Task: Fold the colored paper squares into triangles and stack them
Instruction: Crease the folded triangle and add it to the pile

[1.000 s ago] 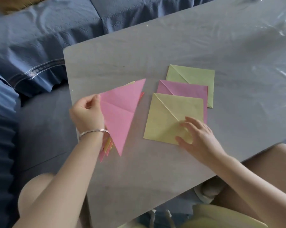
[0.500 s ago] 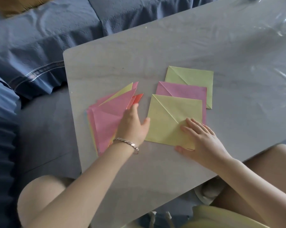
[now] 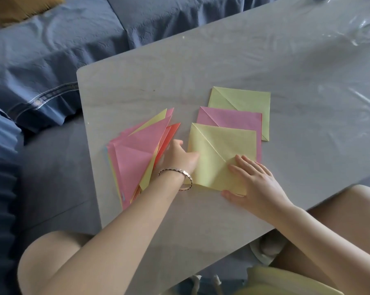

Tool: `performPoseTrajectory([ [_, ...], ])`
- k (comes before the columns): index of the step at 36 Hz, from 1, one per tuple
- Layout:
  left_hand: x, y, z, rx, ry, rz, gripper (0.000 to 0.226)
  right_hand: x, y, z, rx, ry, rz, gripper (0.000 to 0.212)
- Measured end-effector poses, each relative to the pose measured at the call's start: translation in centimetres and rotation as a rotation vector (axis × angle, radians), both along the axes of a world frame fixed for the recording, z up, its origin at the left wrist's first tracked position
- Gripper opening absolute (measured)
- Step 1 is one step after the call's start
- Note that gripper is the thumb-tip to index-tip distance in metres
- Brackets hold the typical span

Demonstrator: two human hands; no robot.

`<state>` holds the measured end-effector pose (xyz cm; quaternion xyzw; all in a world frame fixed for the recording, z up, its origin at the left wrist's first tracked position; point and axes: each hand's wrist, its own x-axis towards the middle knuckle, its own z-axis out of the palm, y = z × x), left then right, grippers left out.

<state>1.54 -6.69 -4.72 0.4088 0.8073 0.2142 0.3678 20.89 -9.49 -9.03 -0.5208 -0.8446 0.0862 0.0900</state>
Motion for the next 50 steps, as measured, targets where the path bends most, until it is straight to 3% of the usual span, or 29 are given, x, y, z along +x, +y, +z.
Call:
performPoseTrajectory([
  [5, 0.5, 0.2, 0.2, 0.063, -0.028, -0.013, 0.052, 0.0, 0.0, 0.0, -0.094, 0.006, -0.004, 0.074],
  [10, 0.8, 0.8, 0.4, 0.065, -0.048, -0.03, 0.049, 0.0, 0.0, -0.1, -0.048, -0.016, -0.002, 0.068],
  [14, 0.9, 1.3, 0.5, 0.106, -0.007, -0.062, 0.022, 0.2, 0.0, -0.1, -0.001, -0.032, 0.022, 0.069],
  [17, 0.7, 1.2, 0.3, 0.11, 0.048, -0.079, 0.039, 0.3, 0.1, -0.2, -0.019, -0.012, 0.053, 0.074],
  [21, 0.0, 0.8, 0.3, 0.119, 0.092, -0.099, 0.041, 0.9, 0.1, -0.4, -0.047, 0.163, 0.082, 0.072],
  [28, -2.8, -0.1, 1.5, 0.052, -0.23, 0.034, 0.002, 2.1, 0.8, 0.2, 0.084, 0.372, 0.243, 0.05],
  [31, -3.8, -0.8, 1.4, -0.021, -0.274, 0.0, 0.025, 2.2, 1.2, 0.5, 0.066, 0.402, 0.313, 0.047],
  [35, -4.4, -1.7, 1.6, 0.044, -0.09, -0.131, 0.021, 2.2, 1.7, 1.6, 0.087, 0.385, 0.391, 0.019],
  [39, -4.0, -2.7, 2.3, 0.158, 0.094, -0.214, 0.04, 1.5, 1.3, 2.9, 0.022, 0.37, 0.456, 0.03],
  [43, -3.4, -3.6, 2.5, 0.268, 0.195, -0.21, 0.043, 0.6, 0.6, 4.7, -0.178, 0.552, 0.355, 0.036],
  [46, -2.6, -4.2, 3.1, 0.324, 0.156, -0.266, 0.014, 0.1, 0.7, 6.1, -0.296, 0.719, 0.18, 0.025],
  [50, -2.1, -4.8, 3.6, 0.359, 0.12, -0.369, 0.013, -0.4, 1.5, 7.0, -0.418, 0.82, -0.007, 0.015],
])
